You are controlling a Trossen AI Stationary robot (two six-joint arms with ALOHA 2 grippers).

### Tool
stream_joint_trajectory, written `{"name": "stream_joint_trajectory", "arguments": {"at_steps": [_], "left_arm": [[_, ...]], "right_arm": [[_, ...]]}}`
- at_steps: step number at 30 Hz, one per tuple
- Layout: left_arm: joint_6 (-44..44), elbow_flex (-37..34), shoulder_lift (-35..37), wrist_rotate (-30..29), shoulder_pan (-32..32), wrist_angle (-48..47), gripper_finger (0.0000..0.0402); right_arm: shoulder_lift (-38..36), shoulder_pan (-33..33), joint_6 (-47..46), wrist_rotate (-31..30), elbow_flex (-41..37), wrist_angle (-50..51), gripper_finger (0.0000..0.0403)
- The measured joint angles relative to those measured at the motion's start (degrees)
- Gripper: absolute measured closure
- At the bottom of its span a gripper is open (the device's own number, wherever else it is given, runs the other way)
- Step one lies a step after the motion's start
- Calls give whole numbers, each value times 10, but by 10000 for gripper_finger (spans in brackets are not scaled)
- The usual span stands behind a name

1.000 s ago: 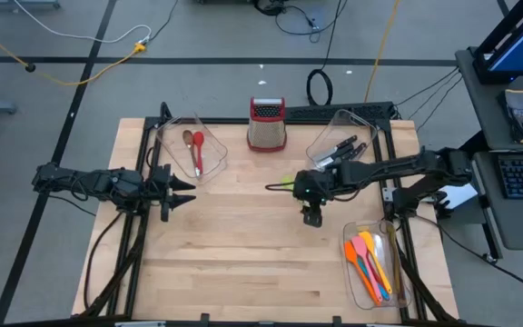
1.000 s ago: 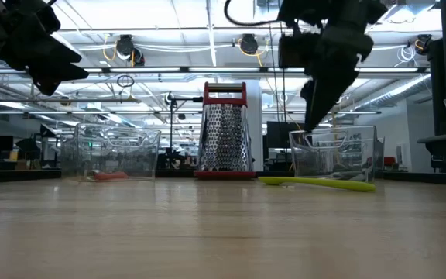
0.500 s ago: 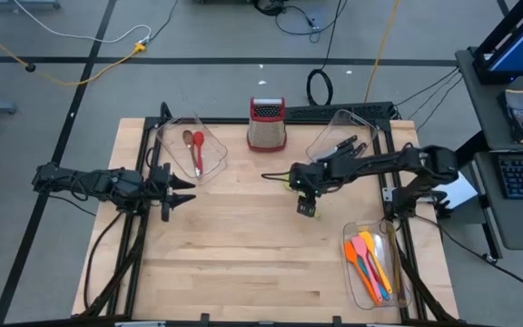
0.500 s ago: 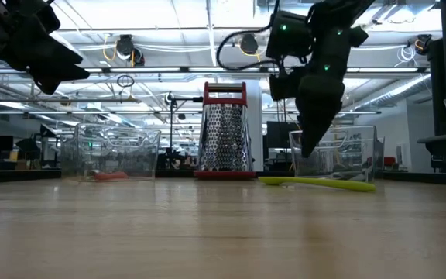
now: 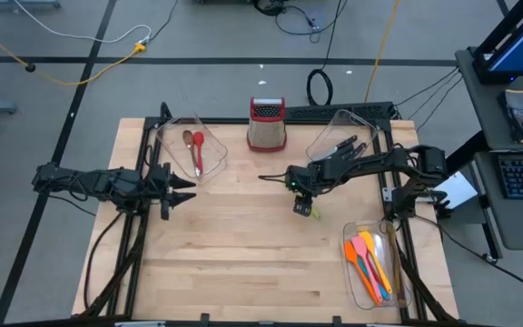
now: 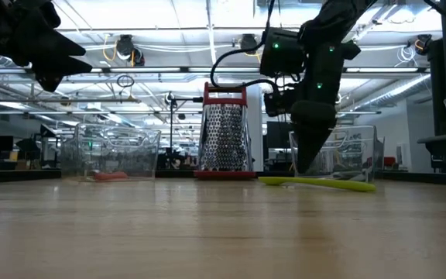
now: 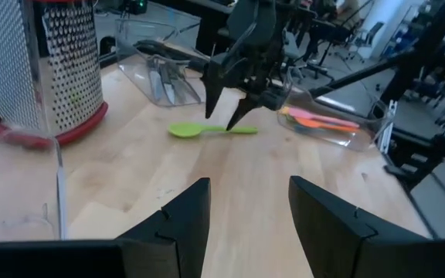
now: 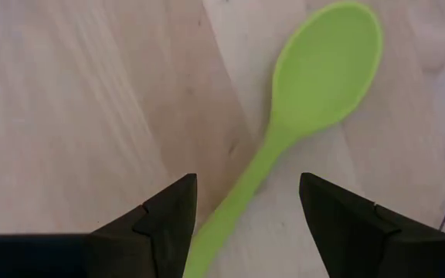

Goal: Pick & Place Kitchen Items
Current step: Put the light green serving spoon into the top left transparent bin

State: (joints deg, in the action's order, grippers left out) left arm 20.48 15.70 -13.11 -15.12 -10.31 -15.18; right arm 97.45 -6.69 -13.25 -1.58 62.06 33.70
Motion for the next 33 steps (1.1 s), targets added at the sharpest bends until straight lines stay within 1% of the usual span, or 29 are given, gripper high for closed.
{"name": "stream_joint_trajectory", "arguments": {"at_steps": [4,11,14,17,19,25,26,29,33], "left_arm": [[39,0,0,0,0,1,224],[133,0,0,0,0,6,224],[158,0,0,0,0,6,224],[160,0,0,0,0,11,224],[156,0,0,-5,0,23,224],[154,0,0,-17,0,41,224],[154,0,0,-17,0,40,224],[157,0,0,-20,0,40,224],[157,0,0,-20,0,39,224]], "right_arm": [[12,0,-11,3,0,-4,179],[59,17,-16,0,2,-8,179],[76,21,-39,2,3,-5,188],[87,24,-59,1,2,1,215],[88,27,-73,2,2,2,246],[83,35,-91,2,1,-8,370],[79,36,-90,2,1,-10,378],[60,41,-87,6,0,-27,378],[22,43,-79,59,-4,-61,378]]}}
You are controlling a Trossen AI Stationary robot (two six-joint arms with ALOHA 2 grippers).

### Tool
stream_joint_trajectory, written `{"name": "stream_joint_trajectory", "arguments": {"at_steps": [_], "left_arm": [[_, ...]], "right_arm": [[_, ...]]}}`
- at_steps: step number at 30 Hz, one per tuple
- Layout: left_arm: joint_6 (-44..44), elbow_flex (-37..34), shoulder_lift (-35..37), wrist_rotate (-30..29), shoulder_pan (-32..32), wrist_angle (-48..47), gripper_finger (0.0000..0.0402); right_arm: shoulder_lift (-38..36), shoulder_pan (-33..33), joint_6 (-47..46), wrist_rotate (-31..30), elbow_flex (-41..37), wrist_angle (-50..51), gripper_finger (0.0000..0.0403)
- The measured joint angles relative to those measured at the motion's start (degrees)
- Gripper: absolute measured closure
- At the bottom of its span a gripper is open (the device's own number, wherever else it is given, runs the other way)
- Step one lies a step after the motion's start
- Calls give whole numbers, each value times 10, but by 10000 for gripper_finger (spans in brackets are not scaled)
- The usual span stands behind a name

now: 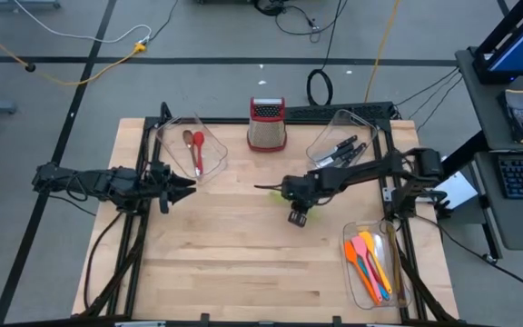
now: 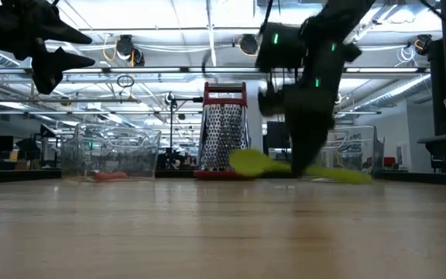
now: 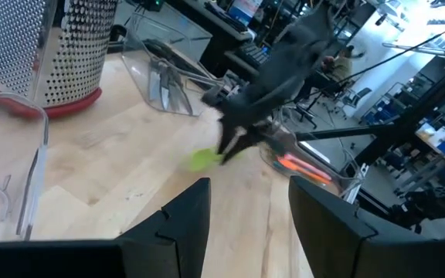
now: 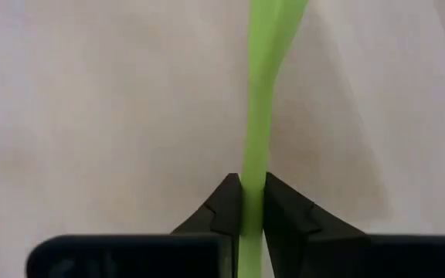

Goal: Pick & Place Kitchen Items
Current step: Put the light green serving spoon into the top left transparent bin

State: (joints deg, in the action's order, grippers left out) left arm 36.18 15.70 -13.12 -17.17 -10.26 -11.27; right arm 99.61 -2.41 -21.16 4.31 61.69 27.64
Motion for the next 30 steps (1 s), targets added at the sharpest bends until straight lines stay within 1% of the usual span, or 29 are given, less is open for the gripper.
{"name": "stream_joint_trajectory", "arguments": {"at_steps": [3,6,9,13,17,20,22,26,30], "left_arm": [[0,0,0,0,0,-1,224],[1,0,0,0,0,-3,224],[3,0,0,0,0,-5,224],[17,0,0,2,0,-5,224],[26,0,-15,5,0,11,224],[25,0,-44,3,0,58,224],[16,0,-73,1,0,113,224],[-20,0,-153,-2,0,253,224],[-67,0,-239,-14,2,404,224]], "right_arm": [[-44,0,18,35,2,-24,378],[-75,-11,29,53,2,-50,378],[-106,-27,23,84,2,-105,378],[-127,-51,0,115,2,-198,378],[-130,-71,-46,145,3,-346,378],[-125,-76,-72,157,3,-443,378],[-122,-76,-85,156,3,-488,378],[-122,-73,-96,152,3,-535,378],[-122,-64,-97,152,3,-549,378]]}}
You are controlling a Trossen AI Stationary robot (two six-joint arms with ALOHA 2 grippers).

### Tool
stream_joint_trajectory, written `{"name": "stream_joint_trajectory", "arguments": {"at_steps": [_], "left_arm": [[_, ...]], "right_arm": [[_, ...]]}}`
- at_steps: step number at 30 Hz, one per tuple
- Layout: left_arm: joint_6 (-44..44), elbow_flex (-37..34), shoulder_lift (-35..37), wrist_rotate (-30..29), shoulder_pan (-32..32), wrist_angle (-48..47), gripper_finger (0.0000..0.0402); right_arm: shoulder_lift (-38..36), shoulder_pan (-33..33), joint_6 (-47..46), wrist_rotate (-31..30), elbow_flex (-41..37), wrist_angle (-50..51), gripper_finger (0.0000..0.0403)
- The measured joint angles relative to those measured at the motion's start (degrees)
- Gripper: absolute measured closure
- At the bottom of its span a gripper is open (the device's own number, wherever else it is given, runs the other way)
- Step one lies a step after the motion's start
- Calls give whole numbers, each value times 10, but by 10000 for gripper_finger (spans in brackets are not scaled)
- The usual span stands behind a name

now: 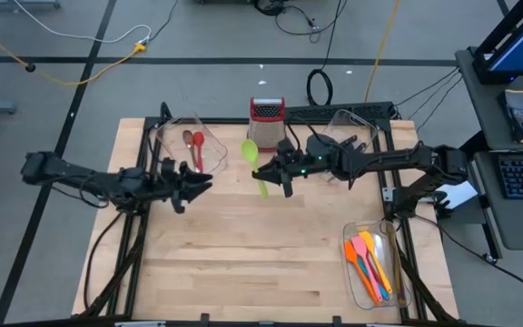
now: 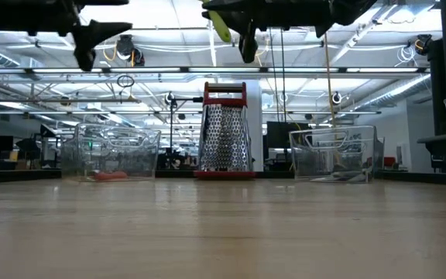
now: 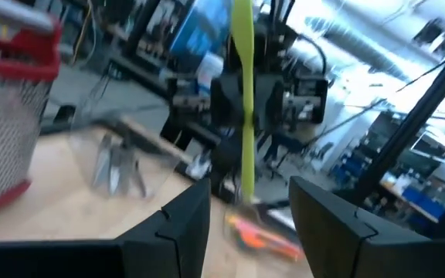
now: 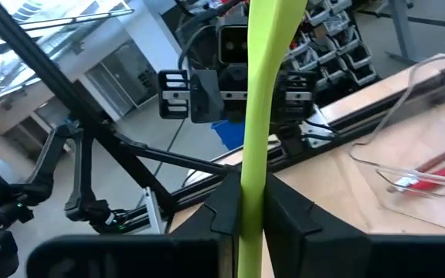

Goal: Pick & Place Kitchen Items
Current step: Put the light green serving spoon into the top left transparent bin

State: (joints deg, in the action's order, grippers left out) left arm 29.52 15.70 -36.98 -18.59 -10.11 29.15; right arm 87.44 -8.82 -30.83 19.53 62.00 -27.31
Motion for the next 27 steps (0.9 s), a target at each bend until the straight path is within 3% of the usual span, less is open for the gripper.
{"name": "stream_joint_trajectory", "arguments": {"at_steps": [4,7,18,27], "left_arm": [[-16,0,-81,-1,13,129,224],[-16,12,-135,0,27,172,224],[-72,163,-283,111,81,171,224],[-54,249,-339,205,124,73,224]], "right_arm": [[0,7,0,0,0,-9,378],[0,7,-1,0,0,-8,378],[0,7,-17,18,0,5,378],[-1,9,-29,18,1,0,378]]}}
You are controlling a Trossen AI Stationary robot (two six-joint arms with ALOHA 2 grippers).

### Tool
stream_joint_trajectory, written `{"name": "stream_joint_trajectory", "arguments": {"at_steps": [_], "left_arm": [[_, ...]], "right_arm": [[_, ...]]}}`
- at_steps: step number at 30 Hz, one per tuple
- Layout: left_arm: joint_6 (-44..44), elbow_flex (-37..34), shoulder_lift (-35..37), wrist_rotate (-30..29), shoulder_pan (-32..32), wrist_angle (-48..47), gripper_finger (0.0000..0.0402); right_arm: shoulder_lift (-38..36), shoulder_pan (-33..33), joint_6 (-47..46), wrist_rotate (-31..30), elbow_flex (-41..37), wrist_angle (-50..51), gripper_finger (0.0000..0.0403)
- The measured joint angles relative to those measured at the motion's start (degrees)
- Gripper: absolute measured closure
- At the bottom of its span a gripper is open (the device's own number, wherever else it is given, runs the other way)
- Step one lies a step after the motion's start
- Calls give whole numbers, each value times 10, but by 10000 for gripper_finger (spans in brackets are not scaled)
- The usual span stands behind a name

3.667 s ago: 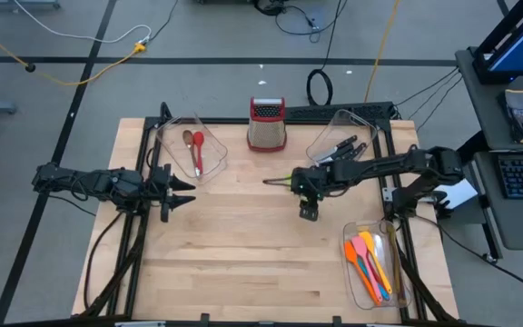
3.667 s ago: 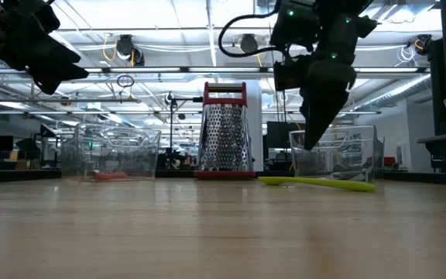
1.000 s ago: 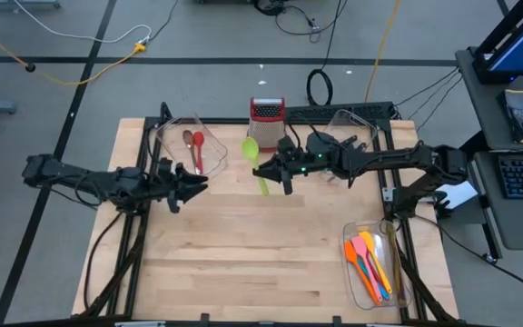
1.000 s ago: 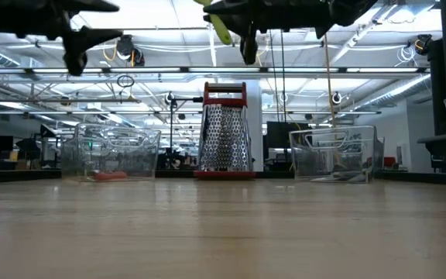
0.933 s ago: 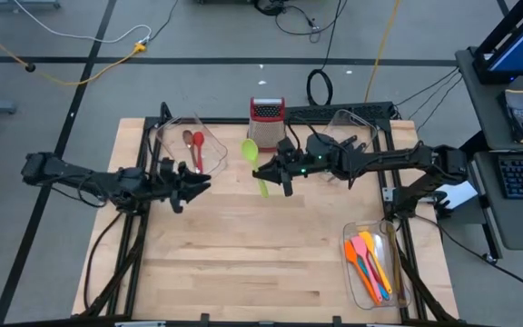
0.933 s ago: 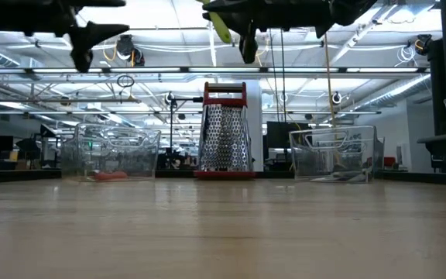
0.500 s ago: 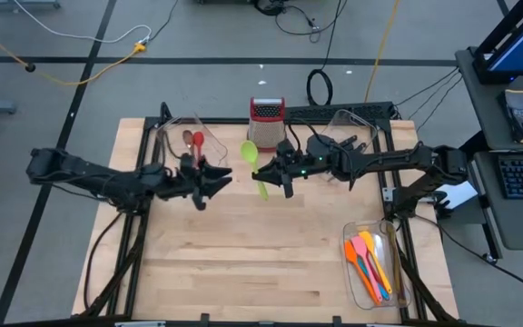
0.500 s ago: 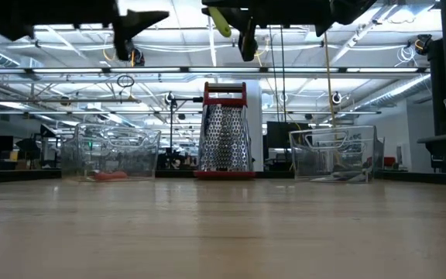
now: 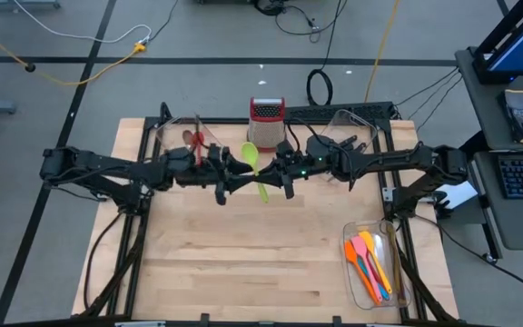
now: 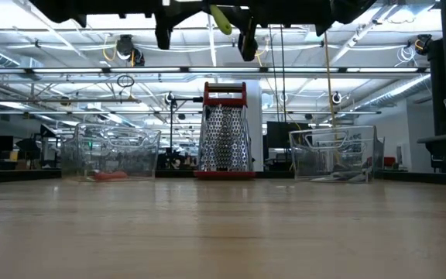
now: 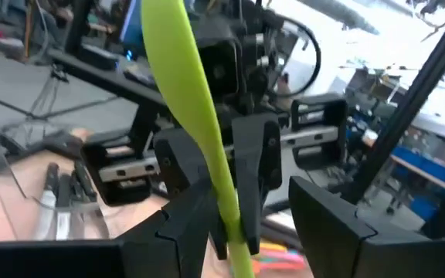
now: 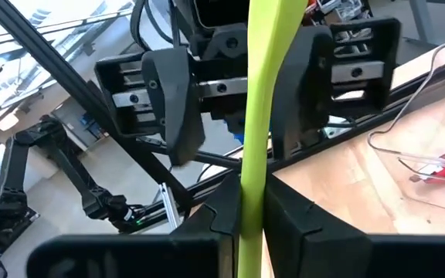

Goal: Pick & Place Kitchen Items
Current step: Put the light green serving spoon into the top left transparent bin

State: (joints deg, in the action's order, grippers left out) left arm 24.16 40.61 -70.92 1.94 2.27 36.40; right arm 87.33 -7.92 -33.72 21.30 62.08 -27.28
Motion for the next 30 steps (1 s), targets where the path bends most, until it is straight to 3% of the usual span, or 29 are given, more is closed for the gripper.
{"name": "stream_joint_trajectory", "arguments": {"at_steps": [18,30], "left_arm": [[28,5,-17,42,44,-12,224],[45,5,-42,61,60,52,224]], "right_arm": [[0,5,-1,-3,0,-12,378],[0,3,-1,-7,0,-12,378]]}}
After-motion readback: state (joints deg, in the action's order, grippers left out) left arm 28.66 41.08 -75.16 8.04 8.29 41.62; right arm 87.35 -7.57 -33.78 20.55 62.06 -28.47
